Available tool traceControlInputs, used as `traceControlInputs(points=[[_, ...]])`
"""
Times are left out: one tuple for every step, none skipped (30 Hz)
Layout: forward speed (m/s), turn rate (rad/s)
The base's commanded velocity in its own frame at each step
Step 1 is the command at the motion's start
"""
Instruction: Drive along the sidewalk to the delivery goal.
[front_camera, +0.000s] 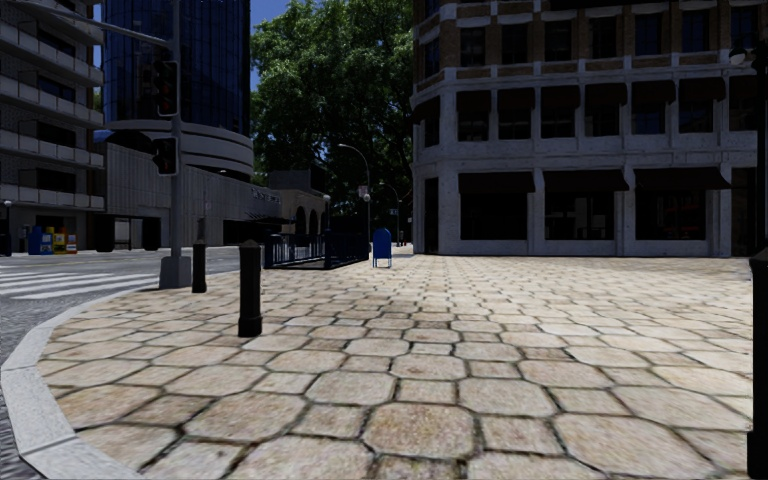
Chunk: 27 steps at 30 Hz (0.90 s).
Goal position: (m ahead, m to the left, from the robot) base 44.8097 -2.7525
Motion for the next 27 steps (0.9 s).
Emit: traceControlInputs(points=[[1.47, 0.00], [1.47, 0.00], [1.47, 0.00], [1.47, 0.00], [1.47, 0.00], [1.47, 0.00], [1.47, 0.00], [1.47, 0.00], [1.47, 0.00], [1.47, 0.00], [1.47, 0.00], [1.47, 0.00], [1.47, 0.00], [1.47, 0.00], [1.47, 0.00], [1.47, 0.00], [1.47, 0.00], [1.47, 0.00], [1.47, 0.00], [1.47, 0.00], [1.47, 0.00], [1.47, 0.00], [1.47, 0.00], [1.47, 0.00], [1.47, 0.00], [1.47, 0.00], [1.47, 0.00]])
